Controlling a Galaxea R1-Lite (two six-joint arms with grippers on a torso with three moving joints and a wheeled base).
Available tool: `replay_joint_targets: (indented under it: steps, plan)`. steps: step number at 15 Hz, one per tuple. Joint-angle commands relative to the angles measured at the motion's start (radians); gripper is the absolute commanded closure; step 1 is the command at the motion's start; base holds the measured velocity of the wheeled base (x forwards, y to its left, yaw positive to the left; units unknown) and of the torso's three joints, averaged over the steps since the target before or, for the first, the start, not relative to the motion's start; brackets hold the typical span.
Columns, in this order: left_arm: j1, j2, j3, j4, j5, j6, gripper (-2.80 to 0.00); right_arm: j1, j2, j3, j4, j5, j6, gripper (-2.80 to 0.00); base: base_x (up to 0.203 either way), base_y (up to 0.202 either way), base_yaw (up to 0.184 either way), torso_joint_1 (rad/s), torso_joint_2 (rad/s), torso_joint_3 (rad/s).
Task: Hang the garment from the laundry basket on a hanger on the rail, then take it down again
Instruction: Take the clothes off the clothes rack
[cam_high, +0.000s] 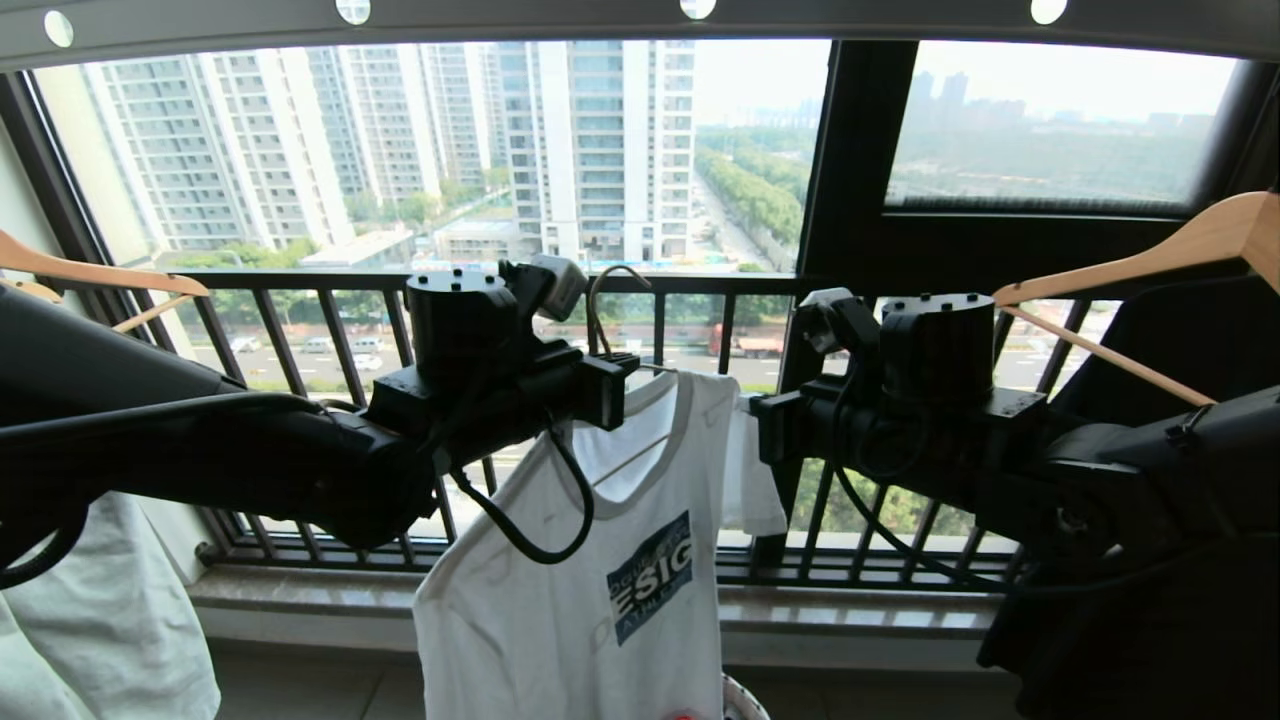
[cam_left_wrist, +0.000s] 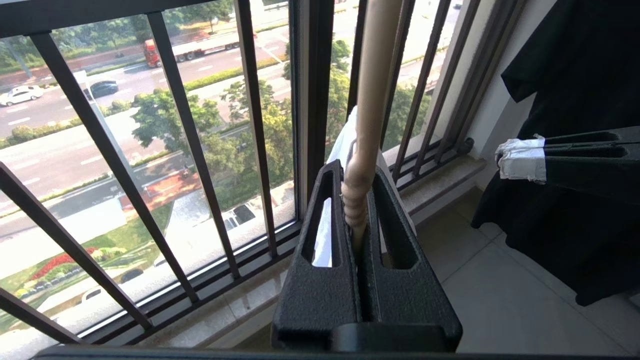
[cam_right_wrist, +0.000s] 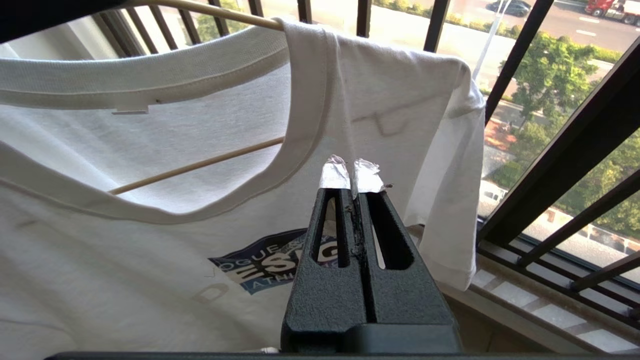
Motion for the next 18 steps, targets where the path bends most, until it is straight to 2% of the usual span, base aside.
replay_joint_targets:
  steps: [1,2,4,6,7,10,12,18]
  plan:
    - [-0.011,0.04,-0.021,-0.068,0.04,-0.025,0.0,0.005,0.107,-0.037,-0.005,-0.028,0.0,0.0,0.0,0.0,0.0,0.0,0.0,0.0]
    - [-0.021,0.052,-0.021,-0.113,0.046,-0.043,0.0,0.006,0.124,-0.054,-0.006,-0.036,0.001,-2.8,0.0,0.0,0.0,0.0,0.0,0.0]
    - [-0.04,0.062,-0.021,-0.138,0.057,-0.05,0.0,0.007,0.141,-0.08,-0.007,-0.064,0.007,-2.8,0.0,0.0,0.0,0.0,0.0,0.0]
    - [-0.056,0.062,-0.023,-0.135,0.064,-0.068,0.0,0.012,0.176,-0.113,-0.037,-0.145,0.014,-2.8,0.0,0.0,0.0,0.0,0.0,0.0]
    - [-0.063,0.062,-0.024,-0.133,0.066,-0.073,0.0,0.023,0.2,-0.119,-0.097,-0.198,0.013,-2.8,0.0,0.0,0.0,0.0,0.0,0.0]
    - [-0.072,0.065,-0.039,-0.132,0.111,-0.073,0.0,0.052,0.233,-0.154,-0.165,-0.346,-0.01,-2.8,0.0,0.0,0.0,0.0,0.0,0.0]
    - [-0.076,0.067,-0.043,-0.131,0.118,-0.073,0.0,0.057,0.24,-0.171,-0.166,-0.385,-0.021,-2.8,0.0,0.0,0.0,0.0,0.0,0.0]
    - [-0.077,0.07,-0.049,-0.131,0.13,-0.073,0.0,0.097,0.236,-0.174,-0.165,-0.437,-0.027,-2.8,0.0,0.0,0.0,0.0,0.0,0.0]
